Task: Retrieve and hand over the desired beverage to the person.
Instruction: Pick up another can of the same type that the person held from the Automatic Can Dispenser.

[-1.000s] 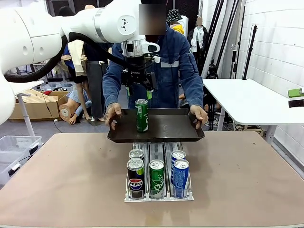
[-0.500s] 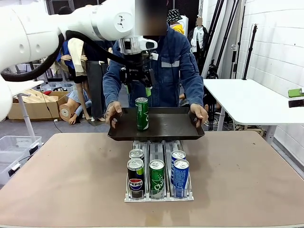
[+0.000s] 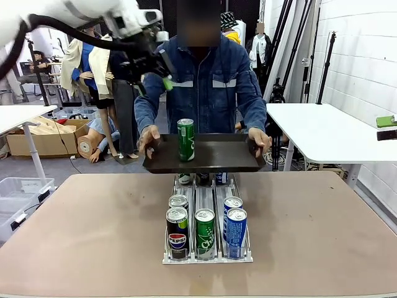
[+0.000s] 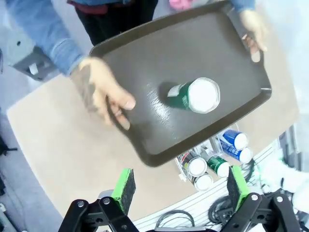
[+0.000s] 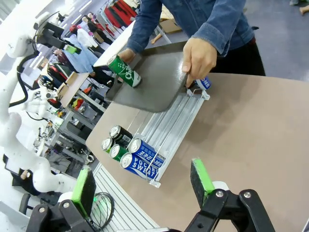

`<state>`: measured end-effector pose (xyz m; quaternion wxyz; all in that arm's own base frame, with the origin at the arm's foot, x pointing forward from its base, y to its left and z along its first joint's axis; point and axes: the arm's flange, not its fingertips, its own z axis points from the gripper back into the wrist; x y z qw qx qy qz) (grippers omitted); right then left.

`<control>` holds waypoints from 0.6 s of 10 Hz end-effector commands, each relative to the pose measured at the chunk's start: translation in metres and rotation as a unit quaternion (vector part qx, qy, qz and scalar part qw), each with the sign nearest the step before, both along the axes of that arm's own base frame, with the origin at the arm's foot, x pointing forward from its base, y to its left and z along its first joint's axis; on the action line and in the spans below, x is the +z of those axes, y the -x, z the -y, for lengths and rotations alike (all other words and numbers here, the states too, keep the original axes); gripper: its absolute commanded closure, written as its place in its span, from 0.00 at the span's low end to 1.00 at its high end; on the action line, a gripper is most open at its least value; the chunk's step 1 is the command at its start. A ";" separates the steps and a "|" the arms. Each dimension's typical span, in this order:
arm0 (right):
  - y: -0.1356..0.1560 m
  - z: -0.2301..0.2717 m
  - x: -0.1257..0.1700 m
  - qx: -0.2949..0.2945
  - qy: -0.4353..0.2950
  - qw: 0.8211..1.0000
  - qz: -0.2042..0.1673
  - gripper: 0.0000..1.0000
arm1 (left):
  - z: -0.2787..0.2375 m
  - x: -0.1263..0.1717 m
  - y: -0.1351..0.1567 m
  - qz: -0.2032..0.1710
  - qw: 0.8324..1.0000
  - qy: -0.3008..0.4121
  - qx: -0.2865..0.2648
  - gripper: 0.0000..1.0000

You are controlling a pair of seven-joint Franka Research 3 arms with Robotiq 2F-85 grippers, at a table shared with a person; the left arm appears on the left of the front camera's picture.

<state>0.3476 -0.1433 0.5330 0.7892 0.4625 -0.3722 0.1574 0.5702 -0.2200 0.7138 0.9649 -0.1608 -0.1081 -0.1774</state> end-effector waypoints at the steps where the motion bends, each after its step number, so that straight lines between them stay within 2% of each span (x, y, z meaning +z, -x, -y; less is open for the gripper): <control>1: -0.002 0.000 0.001 0.002 -0.010 1.000 0.008 0.00 | -0.065 -0.033 0.034 0.007 0.998 0.063 0.010 0.00; 4: -0.002 0.000 0.001 0.002 -0.010 1.000 0.008 0.00 | -0.155 -0.072 0.058 0.001 0.988 0.149 0.046 0.00; 6: -0.002 0.000 0.001 0.002 -0.010 1.000 0.008 0.00 | -0.210 -0.112 0.075 -0.004 0.967 0.243 0.071 0.00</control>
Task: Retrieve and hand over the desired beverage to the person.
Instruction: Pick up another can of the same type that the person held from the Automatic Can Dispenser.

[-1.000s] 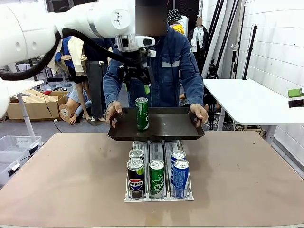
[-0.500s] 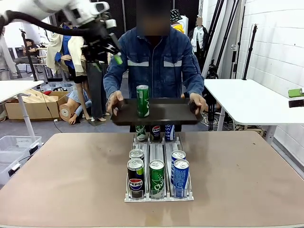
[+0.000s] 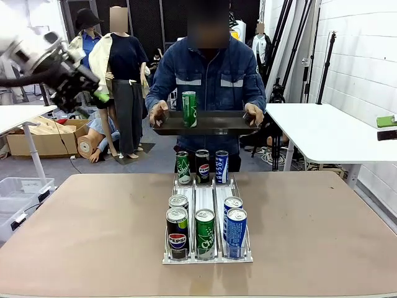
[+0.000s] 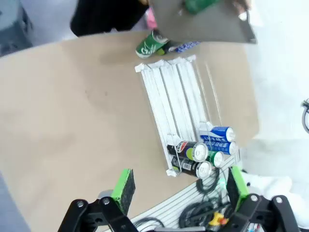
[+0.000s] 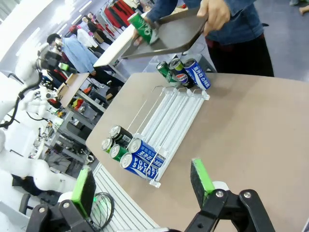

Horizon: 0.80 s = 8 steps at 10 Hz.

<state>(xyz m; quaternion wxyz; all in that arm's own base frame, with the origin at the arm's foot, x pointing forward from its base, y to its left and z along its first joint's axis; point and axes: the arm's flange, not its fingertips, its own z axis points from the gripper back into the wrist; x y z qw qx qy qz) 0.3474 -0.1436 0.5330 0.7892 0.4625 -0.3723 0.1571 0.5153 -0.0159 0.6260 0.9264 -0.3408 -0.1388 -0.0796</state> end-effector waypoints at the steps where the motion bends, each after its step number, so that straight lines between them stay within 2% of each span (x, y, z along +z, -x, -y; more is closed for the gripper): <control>1: -0.002 -0.001 0.001 0.002 -0.010 1.000 0.008 0.00 | -0.027 -0.041 0.030 0.017 0.996 0.085 0.017 0.00; 4: -0.002 -0.001 0.001 0.002 -0.010 1.000 0.008 0.00 | -0.058 -0.078 0.055 0.040 0.986 0.157 0.041 0.00; 8: -0.002 -0.001 0.001 0.002 -0.010 1.000 0.008 0.00 | -0.078 -0.122 0.066 0.059 0.970 0.231 0.046 0.00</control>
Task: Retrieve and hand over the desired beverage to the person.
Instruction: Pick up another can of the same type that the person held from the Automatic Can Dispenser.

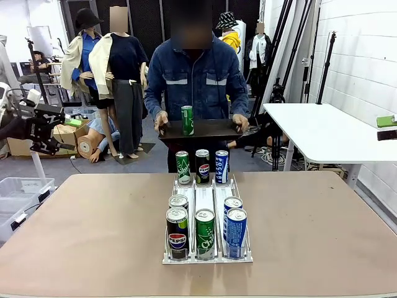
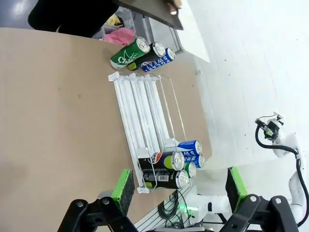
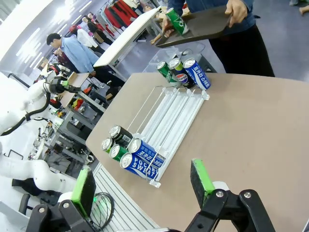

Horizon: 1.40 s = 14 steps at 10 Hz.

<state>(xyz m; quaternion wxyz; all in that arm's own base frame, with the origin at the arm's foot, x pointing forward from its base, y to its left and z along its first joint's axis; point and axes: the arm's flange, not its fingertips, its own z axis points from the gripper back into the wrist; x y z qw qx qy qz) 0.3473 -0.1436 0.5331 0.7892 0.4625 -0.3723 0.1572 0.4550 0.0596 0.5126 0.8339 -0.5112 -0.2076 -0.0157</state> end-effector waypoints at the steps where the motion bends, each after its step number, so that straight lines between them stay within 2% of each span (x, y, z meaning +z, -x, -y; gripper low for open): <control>1: -0.002 -0.001 0.001 0.002 -0.010 1.000 0.008 0.00 | -0.004 -0.017 0.009 0.024 0.999 0.036 -0.005 0.00; 3: -0.002 -0.001 0.001 0.002 -0.010 1.000 0.008 0.00 | -0.004 -0.023 0.010 0.019 0.999 0.036 -0.016 0.00; 4: -0.002 -0.001 0.001 0.002 -0.010 1.000 0.008 0.00 | -0.001 -0.023 0.010 0.036 0.999 0.019 -0.032 0.00; 5: -0.002 -0.001 0.001 0.002 -0.010 1.000 0.008 0.00 | -0.003 -0.021 0.008 0.005 1.000 0.024 -0.007 0.00; 14: -0.002 -0.001 0.001 0.002 -0.010 1.000 0.008 0.00 | -0.003 -0.021 0.008 0.005 1.000 0.024 -0.007 0.00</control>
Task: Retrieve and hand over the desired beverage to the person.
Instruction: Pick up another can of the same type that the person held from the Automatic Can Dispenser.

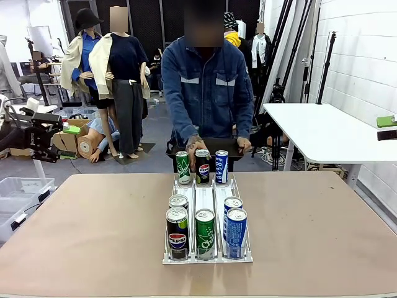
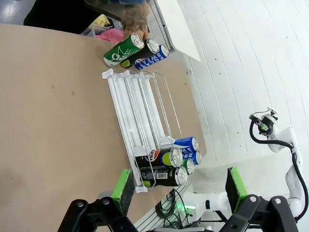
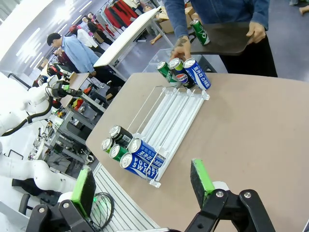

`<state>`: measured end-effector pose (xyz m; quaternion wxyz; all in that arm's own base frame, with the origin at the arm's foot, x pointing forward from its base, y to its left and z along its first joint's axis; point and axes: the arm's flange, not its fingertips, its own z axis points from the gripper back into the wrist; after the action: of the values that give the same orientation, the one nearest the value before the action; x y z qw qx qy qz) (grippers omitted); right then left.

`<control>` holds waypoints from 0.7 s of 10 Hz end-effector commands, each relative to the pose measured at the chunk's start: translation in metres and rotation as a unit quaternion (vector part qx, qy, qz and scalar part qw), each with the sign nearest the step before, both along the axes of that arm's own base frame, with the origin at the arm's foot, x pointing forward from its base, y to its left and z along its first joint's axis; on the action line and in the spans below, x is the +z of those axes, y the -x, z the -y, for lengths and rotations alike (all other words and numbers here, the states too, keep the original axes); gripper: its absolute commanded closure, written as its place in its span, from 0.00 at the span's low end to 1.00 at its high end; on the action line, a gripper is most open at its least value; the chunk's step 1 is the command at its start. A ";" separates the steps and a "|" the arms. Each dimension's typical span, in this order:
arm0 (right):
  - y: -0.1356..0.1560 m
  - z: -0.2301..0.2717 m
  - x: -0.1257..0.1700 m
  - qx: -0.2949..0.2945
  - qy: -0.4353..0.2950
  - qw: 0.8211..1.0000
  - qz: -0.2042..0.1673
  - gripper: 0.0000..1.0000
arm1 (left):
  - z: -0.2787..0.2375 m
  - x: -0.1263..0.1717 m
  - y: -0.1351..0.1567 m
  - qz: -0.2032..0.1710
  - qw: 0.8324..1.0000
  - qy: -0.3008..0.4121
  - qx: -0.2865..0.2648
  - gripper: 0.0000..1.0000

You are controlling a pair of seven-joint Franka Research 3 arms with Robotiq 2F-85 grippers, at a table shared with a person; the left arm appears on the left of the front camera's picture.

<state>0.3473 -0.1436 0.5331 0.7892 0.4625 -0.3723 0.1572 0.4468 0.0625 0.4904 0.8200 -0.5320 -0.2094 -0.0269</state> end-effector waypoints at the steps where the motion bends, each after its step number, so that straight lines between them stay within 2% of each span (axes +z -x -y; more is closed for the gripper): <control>1: -0.002 -0.001 0.001 0.002 -0.010 1.000 0.008 0.00 | 0.000 0.002 -0.001 -0.005 1.000 0.002 0.006 0.00; 7: -0.002 -0.001 0.001 0.002 -0.010 1.000 0.008 0.00 | 0.000 0.002 -0.001 -0.005 1.000 0.002 0.006 0.00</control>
<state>0.3473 -0.1436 0.5331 0.7892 0.4625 -0.3722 0.1572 0.4469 0.0622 0.4904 0.8201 -0.5319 -0.2092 -0.0271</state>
